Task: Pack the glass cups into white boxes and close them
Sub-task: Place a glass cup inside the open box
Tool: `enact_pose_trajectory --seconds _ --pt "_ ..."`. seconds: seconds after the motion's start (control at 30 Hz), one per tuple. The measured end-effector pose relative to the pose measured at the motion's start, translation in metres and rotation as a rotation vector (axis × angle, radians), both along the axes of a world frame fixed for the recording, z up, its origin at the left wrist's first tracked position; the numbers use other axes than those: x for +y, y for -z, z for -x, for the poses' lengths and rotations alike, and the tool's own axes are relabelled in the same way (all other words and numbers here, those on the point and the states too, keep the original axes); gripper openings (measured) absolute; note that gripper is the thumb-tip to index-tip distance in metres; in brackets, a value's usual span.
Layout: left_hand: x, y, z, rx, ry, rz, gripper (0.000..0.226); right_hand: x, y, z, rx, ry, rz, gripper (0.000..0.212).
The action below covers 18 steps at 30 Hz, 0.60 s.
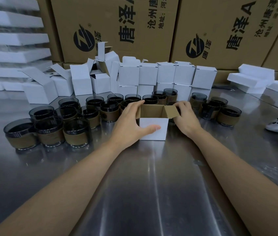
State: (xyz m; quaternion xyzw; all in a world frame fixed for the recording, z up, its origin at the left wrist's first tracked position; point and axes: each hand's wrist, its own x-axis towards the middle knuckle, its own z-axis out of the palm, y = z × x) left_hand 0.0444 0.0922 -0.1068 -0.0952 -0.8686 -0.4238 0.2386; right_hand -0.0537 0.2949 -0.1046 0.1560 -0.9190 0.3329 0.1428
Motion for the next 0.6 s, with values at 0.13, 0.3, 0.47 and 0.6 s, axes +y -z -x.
enact_pose_trajectory --seconds 0.13,0.3,0.47,0.6 --pt "0.0 -0.001 -0.001 0.015 0.0 0.05 0.089 0.0 0.001 0.002 0.017 -0.003 0.08 0.03" --pt "0.001 -0.001 -0.002 0.022 0.004 0.079 0.089 0.004 -0.002 0.004 -0.009 0.017 0.383 0.025" --pt "0.001 0.0 -0.003 0.026 0.0 0.101 0.089 0.012 -0.009 -0.004 -0.159 -0.092 0.916 0.025" --pt "0.001 -0.001 -0.003 0.015 -0.001 0.1 0.09 0.018 -0.013 -0.007 -0.326 -0.142 1.142 0.045"
